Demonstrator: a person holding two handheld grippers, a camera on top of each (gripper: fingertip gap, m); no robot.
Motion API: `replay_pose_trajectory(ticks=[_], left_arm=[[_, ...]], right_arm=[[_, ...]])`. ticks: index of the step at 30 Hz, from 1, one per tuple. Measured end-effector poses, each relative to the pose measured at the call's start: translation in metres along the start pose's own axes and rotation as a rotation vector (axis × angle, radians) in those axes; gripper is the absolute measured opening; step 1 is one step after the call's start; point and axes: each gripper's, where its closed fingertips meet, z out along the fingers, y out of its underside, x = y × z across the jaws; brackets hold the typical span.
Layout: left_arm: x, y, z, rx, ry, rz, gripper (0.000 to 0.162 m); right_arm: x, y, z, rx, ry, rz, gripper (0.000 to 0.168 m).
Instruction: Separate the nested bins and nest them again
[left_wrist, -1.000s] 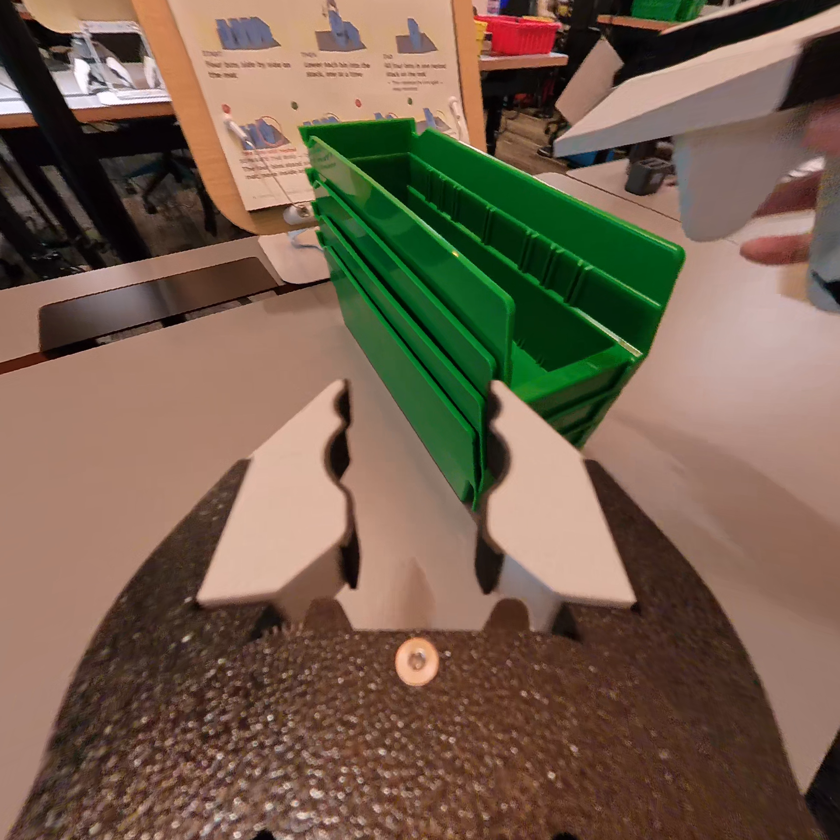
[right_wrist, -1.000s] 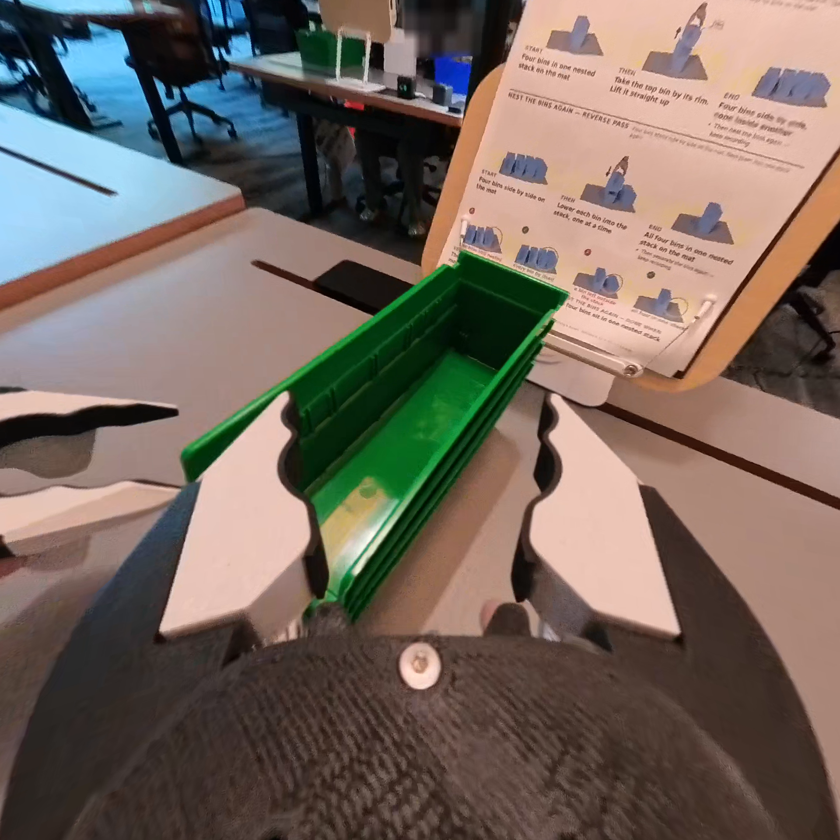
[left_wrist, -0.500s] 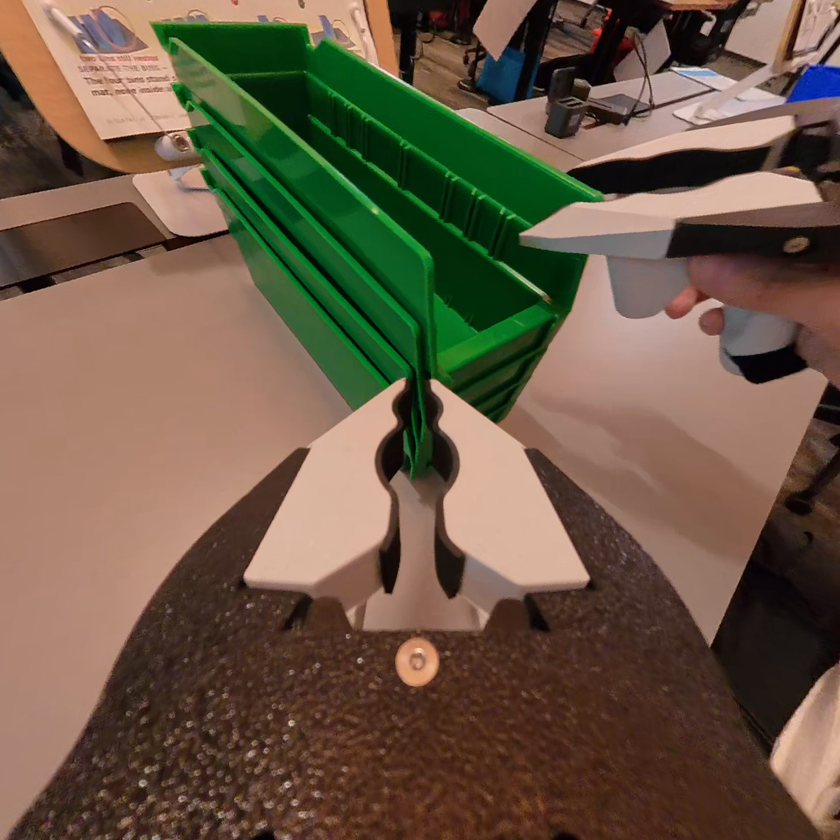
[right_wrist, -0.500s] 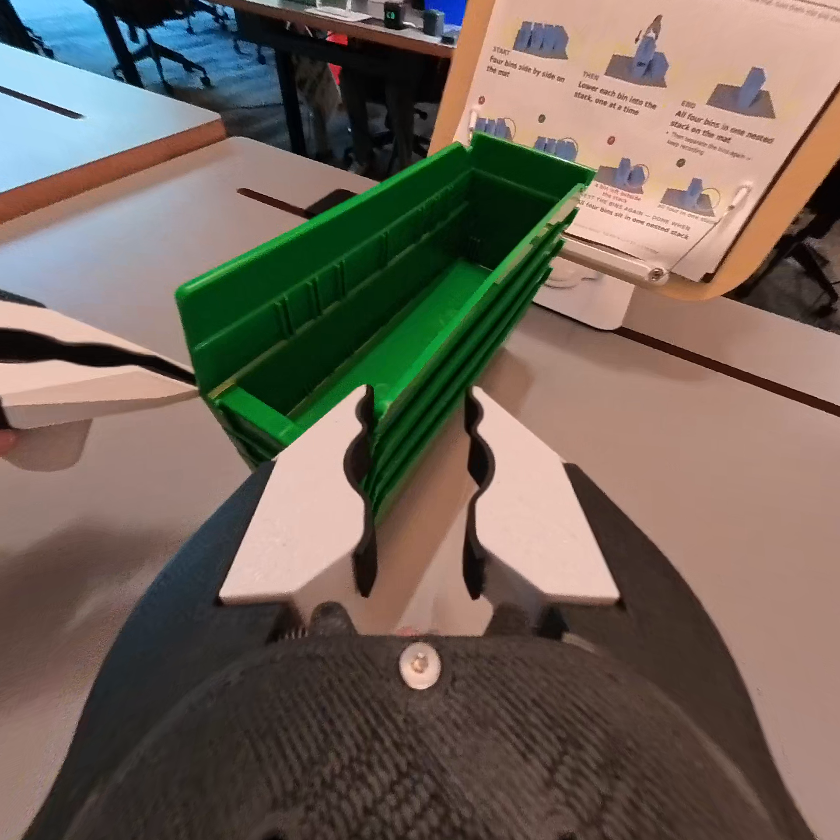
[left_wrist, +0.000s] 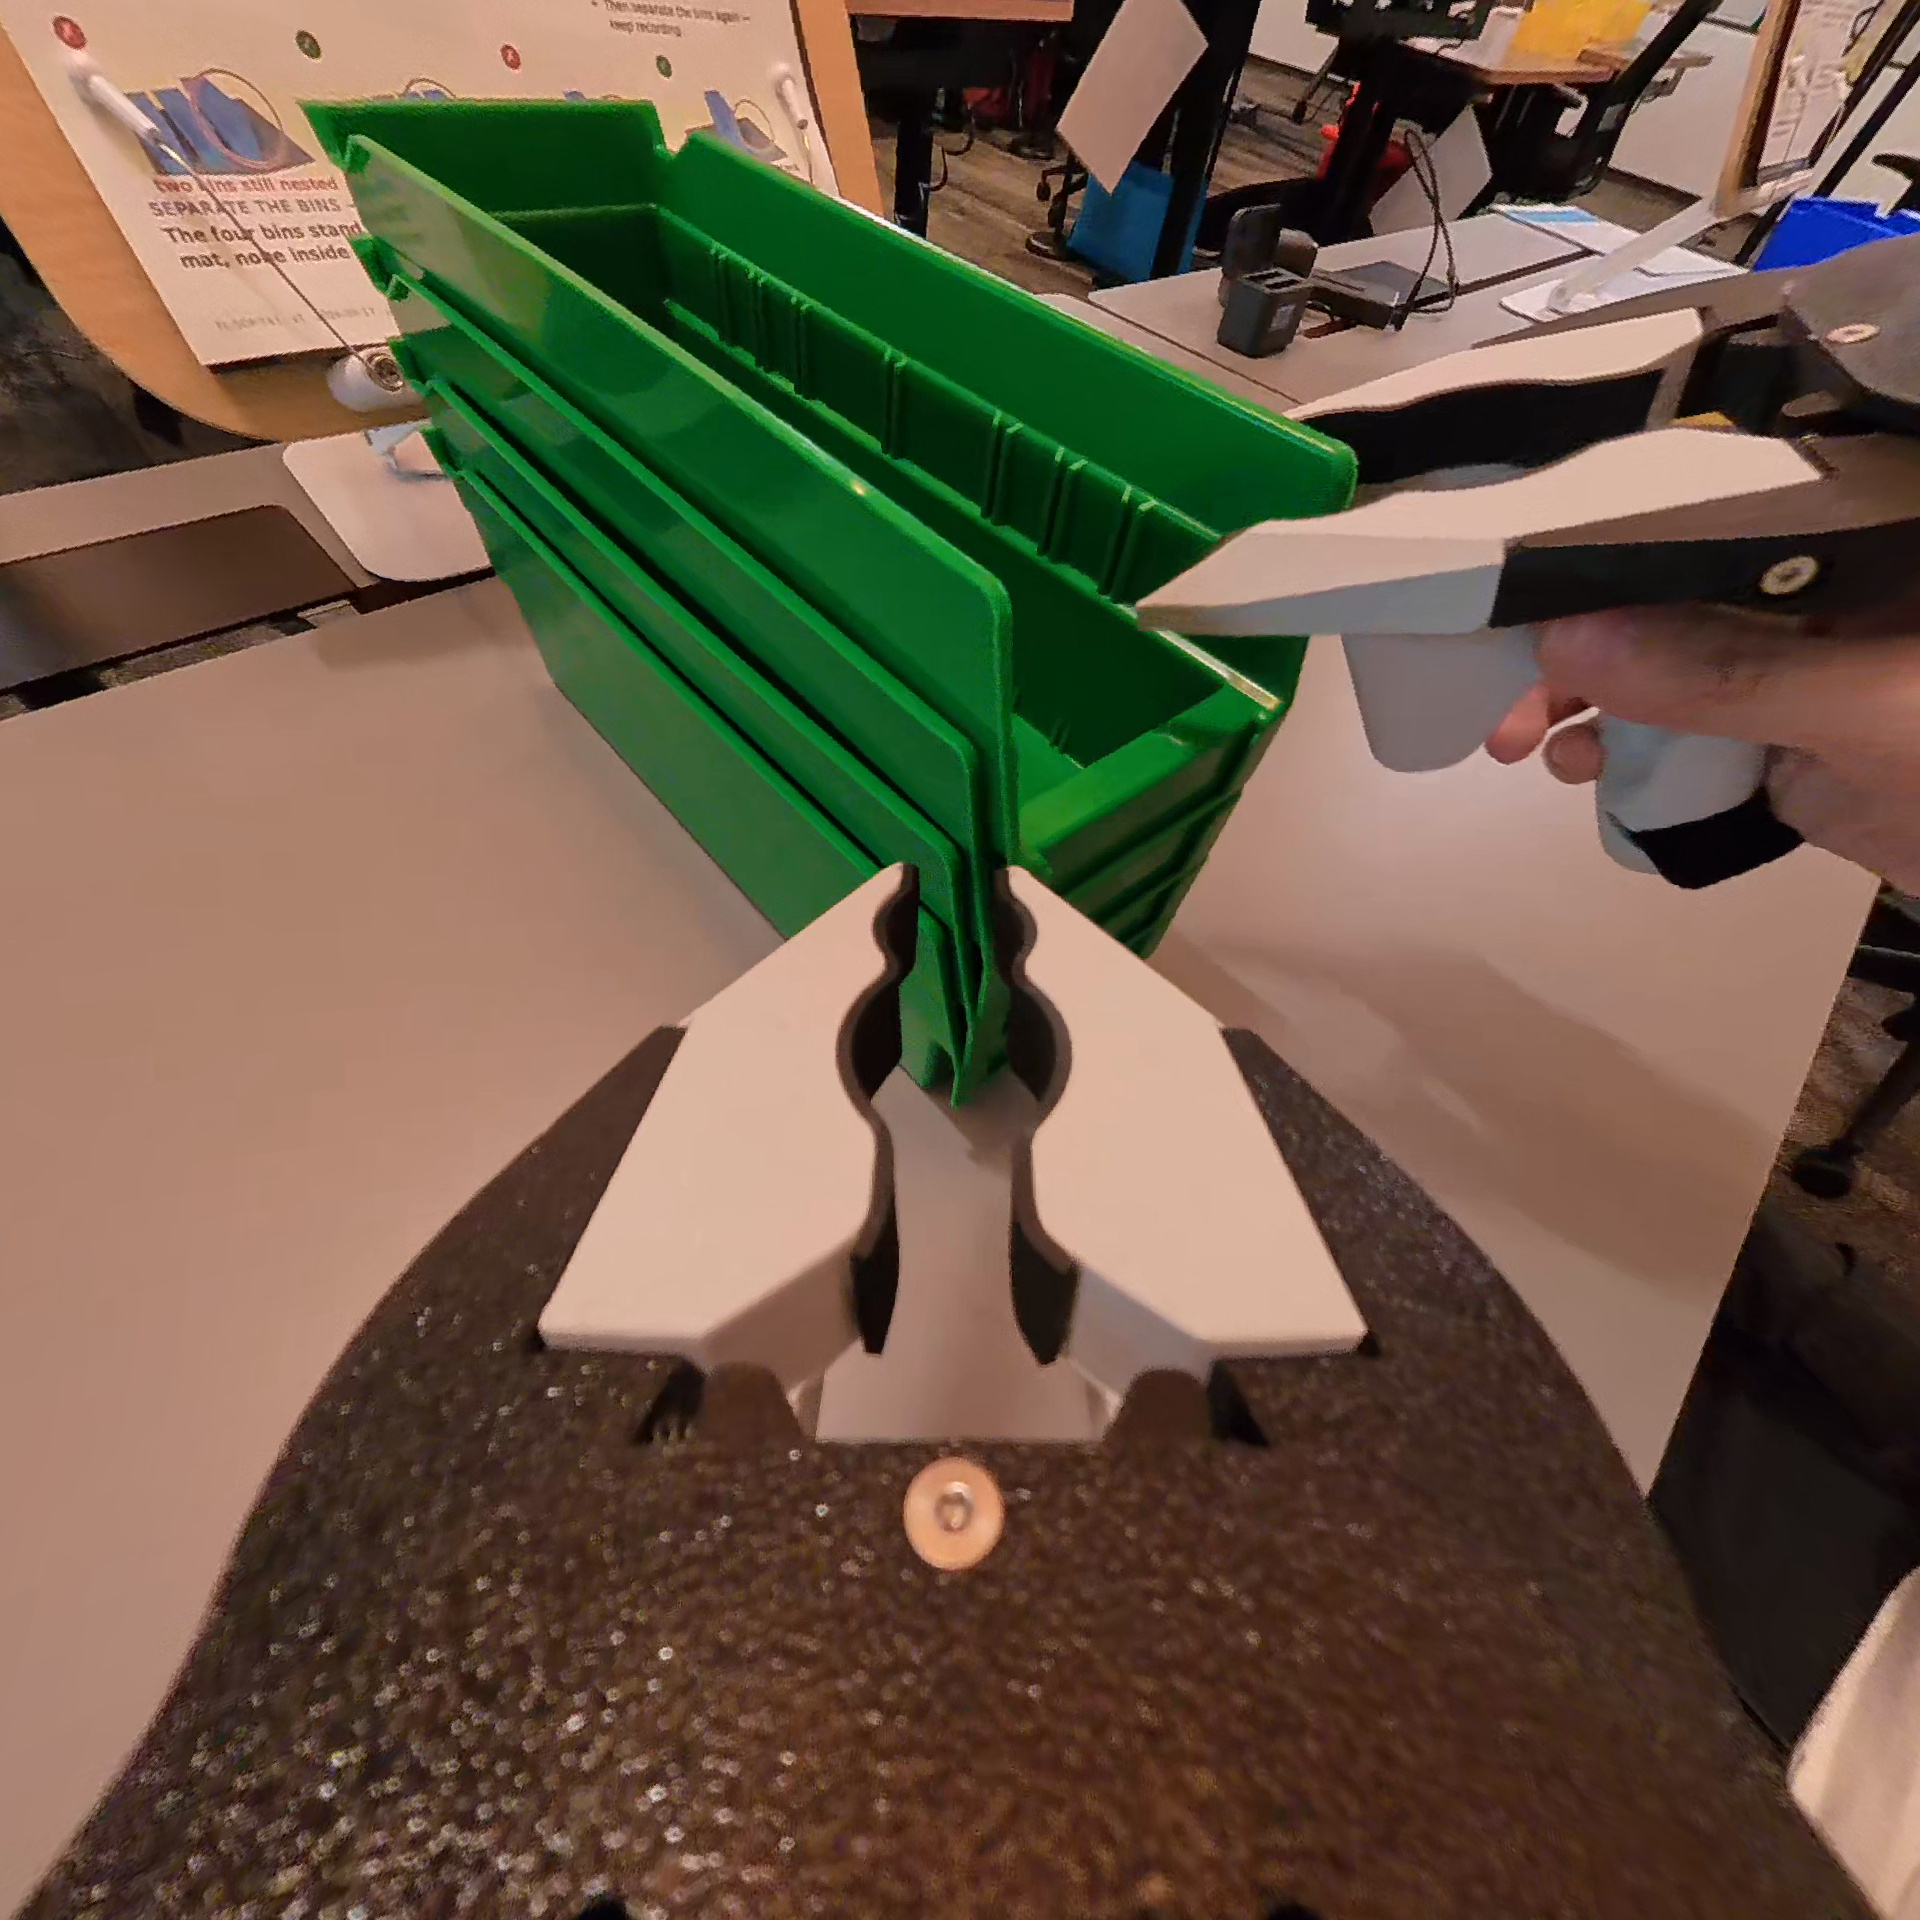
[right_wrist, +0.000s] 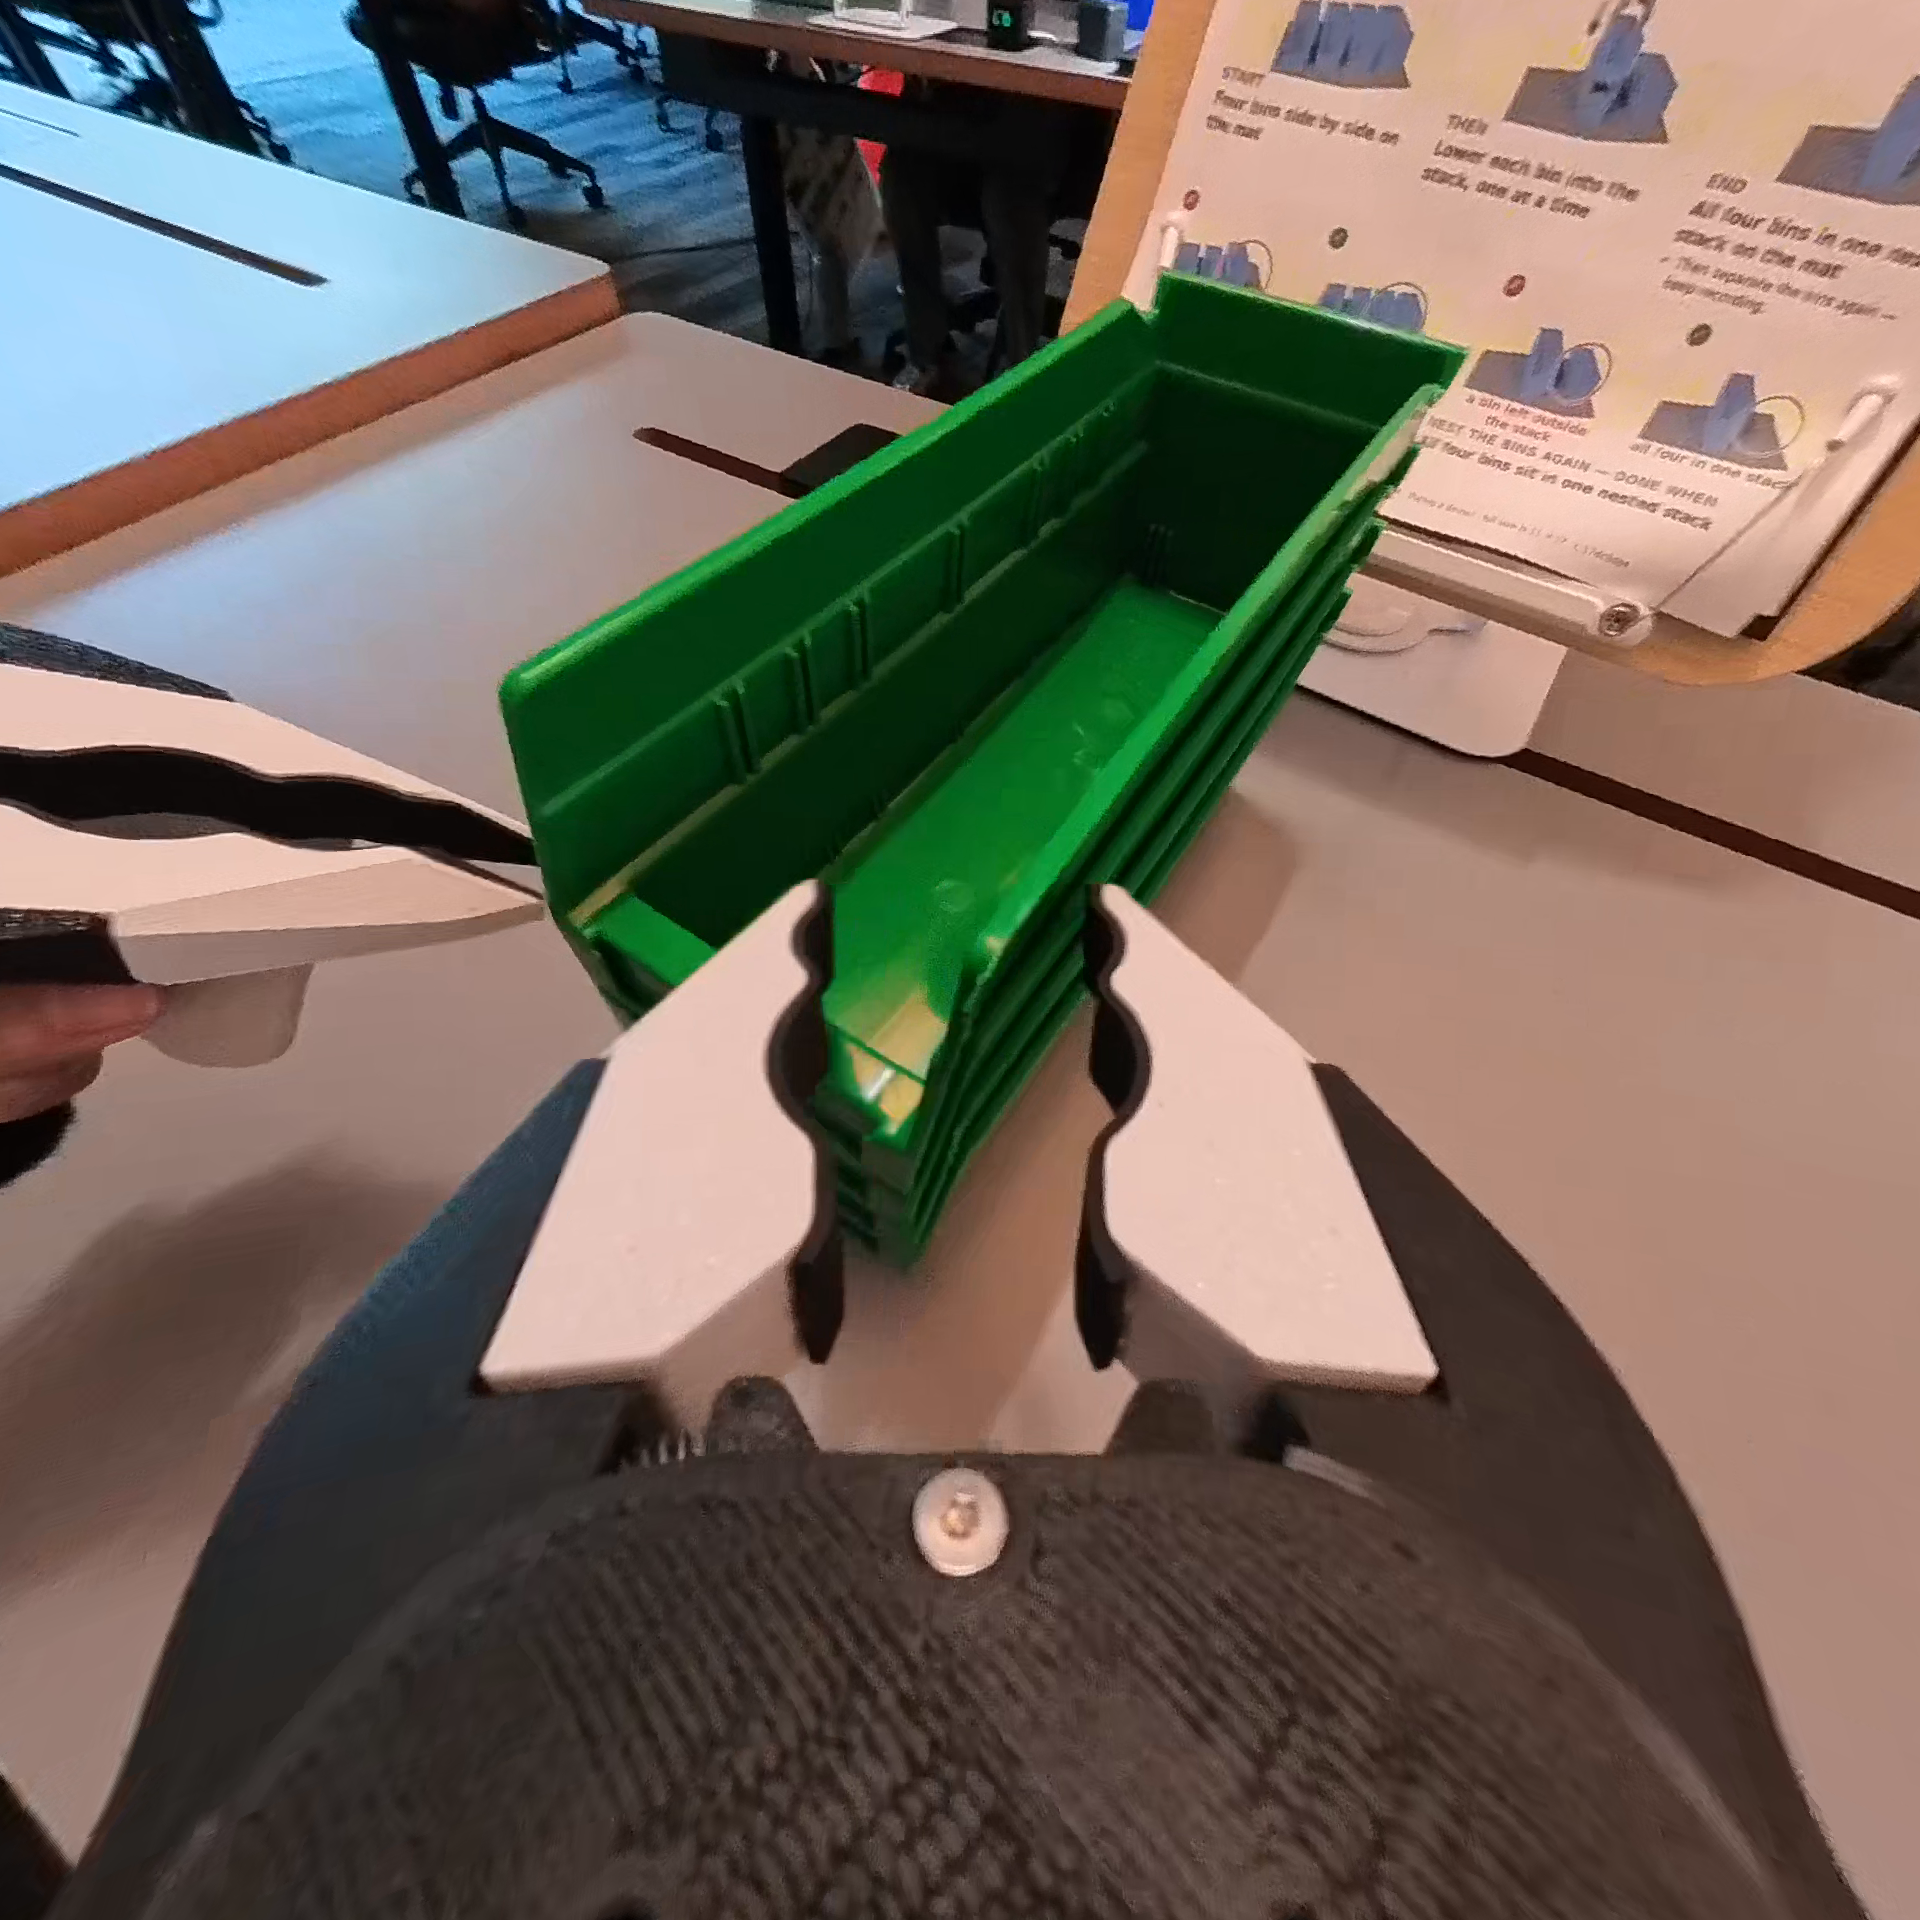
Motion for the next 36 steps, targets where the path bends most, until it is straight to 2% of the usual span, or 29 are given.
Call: replay_pose_trajectory(ticks=[1, 4, 9, 18, 25, 32, 36], left_arm=[[0.0, 0.0, -0.001, 0.002, 0.005, -0.005, 0.013], [-0.001, -0.001, -0.002, 0.007, 0.007, -0.016, 0.014], [-0.007, 0.005, 0.0, -0.013, 0.001, -0.032, 0.017], [-0.008, 0.008, 0.001, -0.029, 0.002, -0.028, 0.019], [-0.014, 0.007, -0.004, -0.019, 0.0, -0.057, 0.02], [-0.017, 0.003, -0.009, -0.002, -0.009, -0.059, 0.021], [-0.017, -0.001, -0.012, 0.02, -0.014, -0.057, 0.021]], right_arm=[[-0.003, -0.002, 0.001, 0.003, -0.018, 0.013, 0.06], [0.001, -0.01, 0.0, 0.012, -0.011, 0.047, 0.092], [0.022, -0.029, -0.005, 0.018, 0.053, 0.029, 0.117], [0.016, -0.047, 0.015, -0.068, -0.049, 0.076, 0.124], [0.015, -0.065, 0.034, -0.101, -0.069, 0.055, 0.122], [0.003, -0.047, 0.042, -0.12, -0.092, 0.1, 0.117], [0.002, -0.042, 0.039, -0.043, -0.026, 0.104, 0.116]])
